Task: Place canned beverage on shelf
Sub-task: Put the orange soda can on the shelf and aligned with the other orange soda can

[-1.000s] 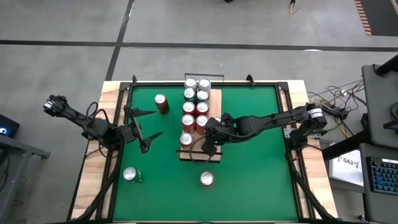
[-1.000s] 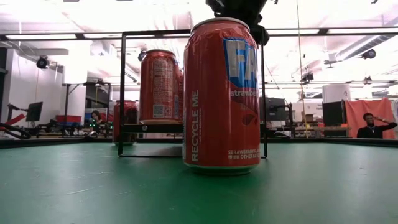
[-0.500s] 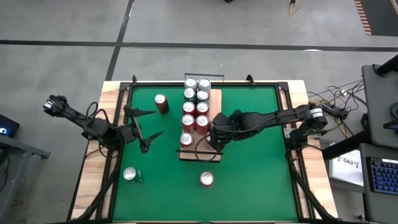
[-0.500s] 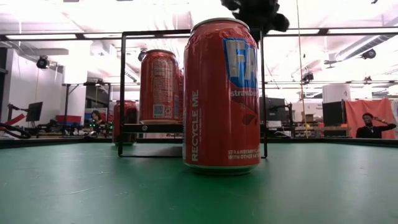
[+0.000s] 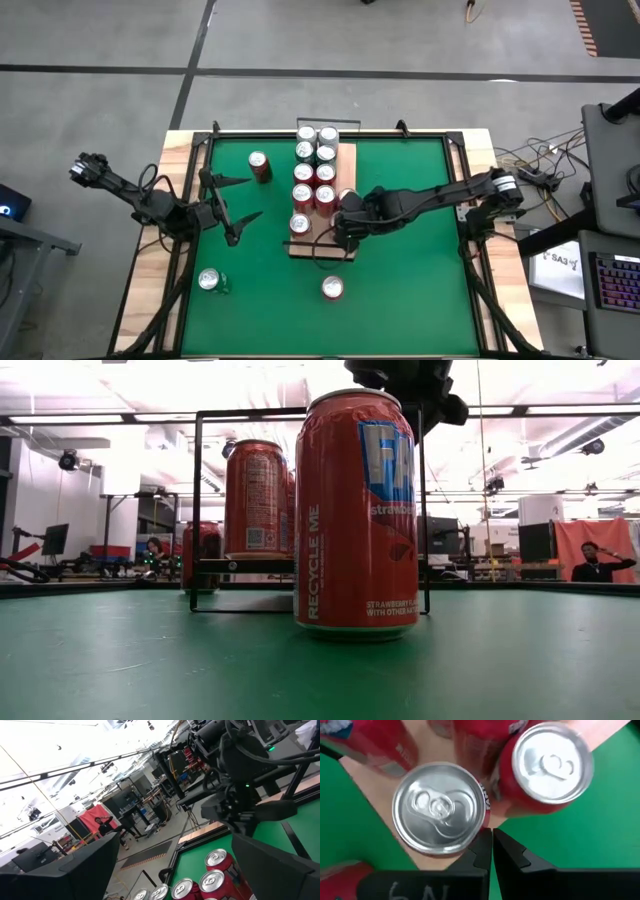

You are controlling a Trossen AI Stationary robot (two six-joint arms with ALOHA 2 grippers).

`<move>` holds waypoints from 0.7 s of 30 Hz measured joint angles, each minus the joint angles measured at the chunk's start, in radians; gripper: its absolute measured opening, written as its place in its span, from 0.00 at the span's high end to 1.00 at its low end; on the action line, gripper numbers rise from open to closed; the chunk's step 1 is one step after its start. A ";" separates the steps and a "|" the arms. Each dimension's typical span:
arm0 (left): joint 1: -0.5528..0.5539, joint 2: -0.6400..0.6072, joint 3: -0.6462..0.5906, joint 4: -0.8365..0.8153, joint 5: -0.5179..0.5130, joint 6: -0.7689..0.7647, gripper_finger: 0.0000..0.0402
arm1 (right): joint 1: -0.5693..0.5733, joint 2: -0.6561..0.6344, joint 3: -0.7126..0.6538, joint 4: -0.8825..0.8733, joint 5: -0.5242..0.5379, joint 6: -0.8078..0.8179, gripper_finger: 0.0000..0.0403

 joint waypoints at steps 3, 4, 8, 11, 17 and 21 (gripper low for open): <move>0.000 0.000 0.000 0.000 0.000 0.000 0.08 | 0.010 0.009 0.000 0.000 -0.019 0.015 0.98; 0.000 0.000 0.000 0.000 0.000 0.001 0.08 | 0.013 0.012 0.000 0.002 -0.022 0.020 0.98; 0.000 0.000 0.000 0.000 0.000 0.001 0.08 | 0.032 0.013 0.000 0.025 -0.028 0.020 0.98; 0.000 0.000 0.000 0.000 0.000 0.001 0.08 | 0.039 0.013 0.001 0.070 -0.051 0.021 0.98; 0.000 0.000 0.000 0.000 0.000 0.001 0.08 | 0.049 0.013 0.002 0.114 -0.050 0.003 0.98; 0.000 0.000 0.000 0.000 0.000 0.001 0.08 | 0.049 0.012 0.009 0.090 -0.049 0.001 0.98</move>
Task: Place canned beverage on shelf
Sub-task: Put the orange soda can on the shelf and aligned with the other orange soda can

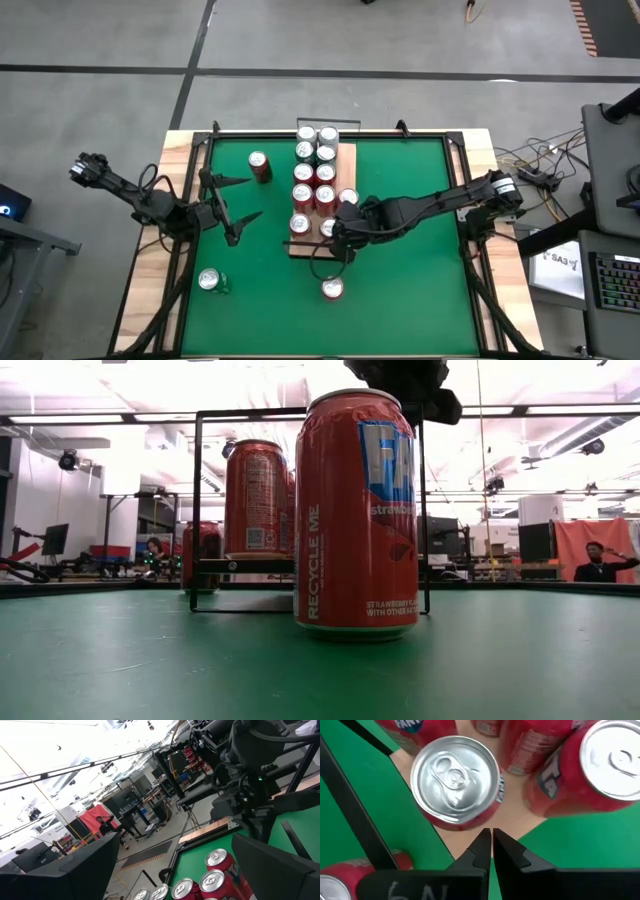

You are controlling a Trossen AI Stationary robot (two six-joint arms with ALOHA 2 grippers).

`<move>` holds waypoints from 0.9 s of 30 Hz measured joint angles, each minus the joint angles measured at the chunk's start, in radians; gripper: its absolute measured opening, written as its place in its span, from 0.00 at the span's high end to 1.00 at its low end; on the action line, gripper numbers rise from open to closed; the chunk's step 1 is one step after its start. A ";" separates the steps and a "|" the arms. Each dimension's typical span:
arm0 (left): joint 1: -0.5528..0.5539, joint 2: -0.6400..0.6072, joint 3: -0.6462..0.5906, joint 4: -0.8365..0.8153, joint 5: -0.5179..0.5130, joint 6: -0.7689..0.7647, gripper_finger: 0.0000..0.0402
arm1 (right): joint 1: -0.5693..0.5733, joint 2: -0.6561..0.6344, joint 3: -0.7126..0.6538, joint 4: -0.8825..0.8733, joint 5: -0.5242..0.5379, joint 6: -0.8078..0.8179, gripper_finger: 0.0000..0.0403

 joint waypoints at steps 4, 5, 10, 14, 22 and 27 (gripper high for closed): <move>0.000 0.000 0.000 0.000 0.000 0.000 0.08 | -0.004 -0.002 0.034 -0.017 0.040 -0.025 0.98; 0.000 0.000 0.000 0.000 0.000 0.000 0.08 | -0.006 -0.003 0.043 -0.015 0.056 -0.035 0.98; 0.000 0.000 0.000 0.000 0.000 0.000 0.08 | -0.016 -0.004 0.065 0.048 0.108 -0.130 0.98; 0.000 0.000 0.000 0.000 0.000 0.000 0.08 | -0.024 0.004 0.065 0.145 0.110 -0.213 0.98; 0.000 0.000 0.000 0.000 0.000 0.000 0.08 | -0.027 0.038 0.064 0.208 0.106 -0.282 0.98; 0.000 0.000 0.000 0.000 0.000 0.004 0.08 | -0.027 0.052 0.061 0.216 0.106 -0.284 0.98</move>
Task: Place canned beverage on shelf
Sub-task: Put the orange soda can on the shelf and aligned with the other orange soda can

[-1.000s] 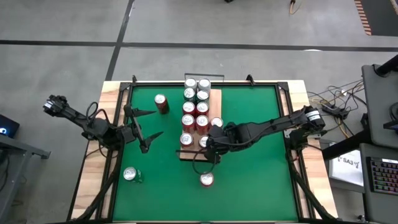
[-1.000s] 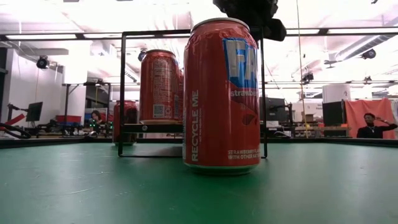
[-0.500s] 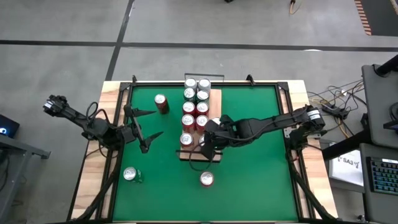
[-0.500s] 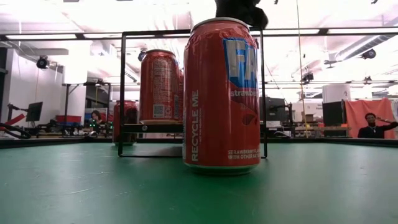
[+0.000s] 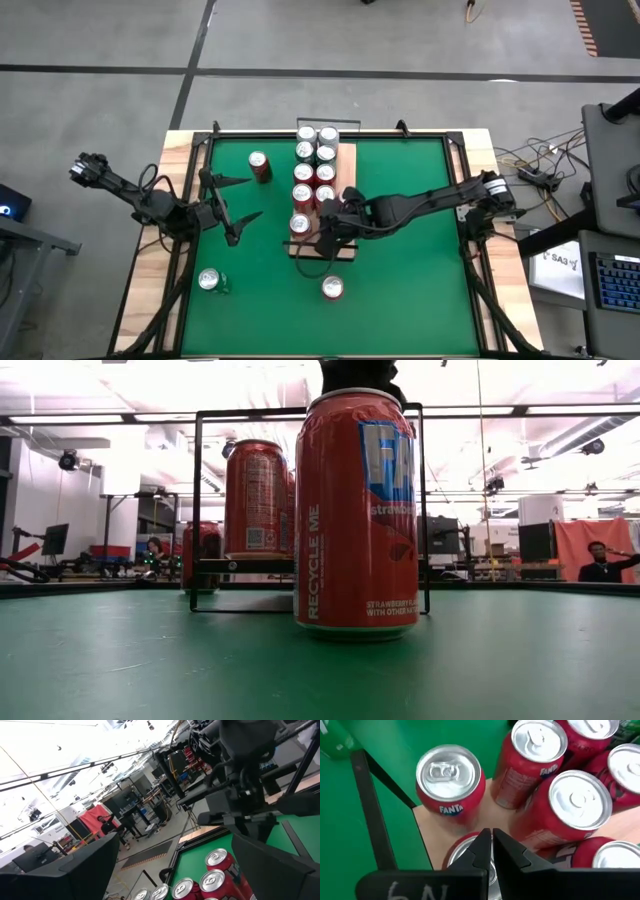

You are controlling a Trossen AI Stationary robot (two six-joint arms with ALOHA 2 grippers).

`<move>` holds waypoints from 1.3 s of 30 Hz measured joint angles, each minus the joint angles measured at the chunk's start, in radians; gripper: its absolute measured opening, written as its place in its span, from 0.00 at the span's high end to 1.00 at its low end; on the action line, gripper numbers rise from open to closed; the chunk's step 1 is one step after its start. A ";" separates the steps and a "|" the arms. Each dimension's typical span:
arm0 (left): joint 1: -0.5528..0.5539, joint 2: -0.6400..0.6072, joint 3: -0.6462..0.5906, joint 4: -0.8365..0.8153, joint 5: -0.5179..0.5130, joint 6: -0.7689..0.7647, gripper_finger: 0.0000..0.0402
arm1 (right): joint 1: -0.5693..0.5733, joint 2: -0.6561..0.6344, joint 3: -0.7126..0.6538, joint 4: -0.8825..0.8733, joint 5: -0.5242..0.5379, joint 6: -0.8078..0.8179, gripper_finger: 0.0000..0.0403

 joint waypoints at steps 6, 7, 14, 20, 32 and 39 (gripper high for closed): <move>0.000 0.000 0.000 0.000 0.000 0.000 0.08 | 0.000 0.025 -0.002 0.002 -0.011 -0.008 0.98; 0.000 0.000 0.000 0.000 0.000 0.000 0.08 | 0.000 0.030 -0.002 0.010 -0.010 -0.012 0.98; 0.000 0.000 0.000 0.000 0.000 0.000 0.08 | -0.006 0.042 0.000 0.012 -0.010 -0.012 0.98; 0.000 0.000 0.000 -0.001 0.000 0.000 0.08 | -0.024 0.043 0.000 0.013 -0.008 0.021 0.98; 0.000 0.000 0.000 -0.008 0.000 0.000 0.08 | -0.026 0.043 0.007 0.000 -0.007 0.048 0.98; 0.000 0.000 0.000 -0.009 0.000 0.000 0.08 | -0.023 0.043 0.051 -0.042 0.002 0.048 0.98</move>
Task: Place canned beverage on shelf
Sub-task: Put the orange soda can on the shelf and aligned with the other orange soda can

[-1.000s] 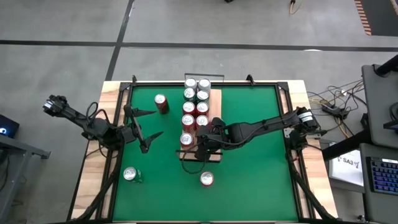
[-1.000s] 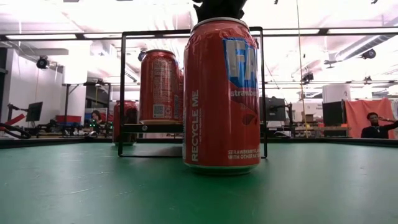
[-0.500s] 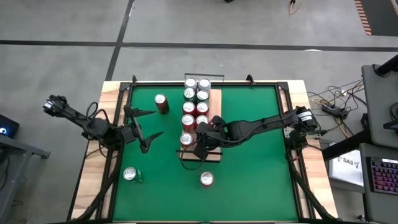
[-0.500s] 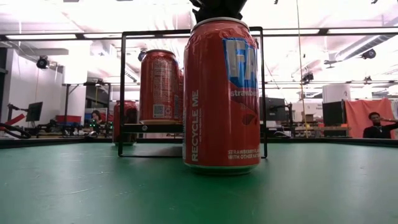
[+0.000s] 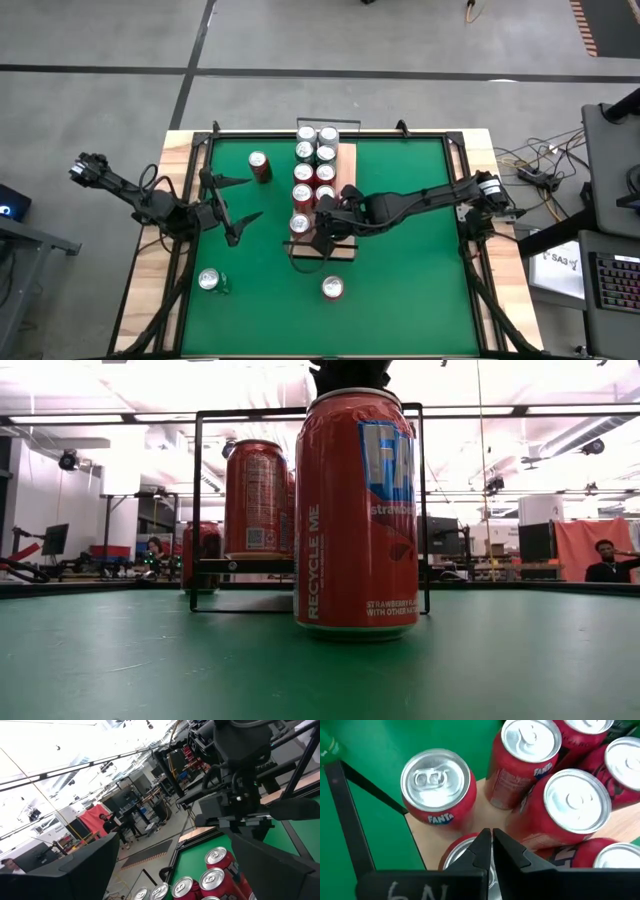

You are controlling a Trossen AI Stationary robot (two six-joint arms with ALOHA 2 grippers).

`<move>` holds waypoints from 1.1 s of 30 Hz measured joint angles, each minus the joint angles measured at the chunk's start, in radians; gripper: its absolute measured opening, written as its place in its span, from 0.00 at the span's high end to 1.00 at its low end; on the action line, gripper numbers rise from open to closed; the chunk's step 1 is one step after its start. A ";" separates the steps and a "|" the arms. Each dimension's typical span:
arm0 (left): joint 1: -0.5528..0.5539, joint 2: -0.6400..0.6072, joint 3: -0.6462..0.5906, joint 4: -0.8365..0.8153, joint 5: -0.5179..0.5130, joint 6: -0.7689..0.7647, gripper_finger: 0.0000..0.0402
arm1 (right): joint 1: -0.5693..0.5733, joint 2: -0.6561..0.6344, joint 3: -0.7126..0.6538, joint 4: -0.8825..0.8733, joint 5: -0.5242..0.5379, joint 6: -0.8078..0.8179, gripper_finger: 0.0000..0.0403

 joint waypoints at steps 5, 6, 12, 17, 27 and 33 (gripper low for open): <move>0.000 0.000 0.000 0.000 0.000 0.000 0.08 | 0.000 0.000 0.021 -0.030 -0.001 -0.017 0.98; 0.000 0.000 0.000 0.000 0.000 0.000 0.08 | 0.000 0.000 0.021 -0.030 -0.002 -0.020 0.98; 0.000 0.000 0.000 0.000 0.000 0.000 0.08 | 0.002 0.013 0.020 -0.029 -0.012 -0.023 0.98; 0.000 0.000 0.000 0.000 0.000 0.000 0.08 | 0.002 0.036 0.021 -0.025 -0.016 -0.018 0.98; 0.000 0.000 0.000 -0.002 0.000 0.000 0.08 | 0.002 0.035 0.020 -0.012 0.003 -0.005 0.98; 0.000 0.000 0.000 -0.008 0.000 0.000 0.08 | 0.002 0.023 0.019 -0.014 0.000 -0.002 0.98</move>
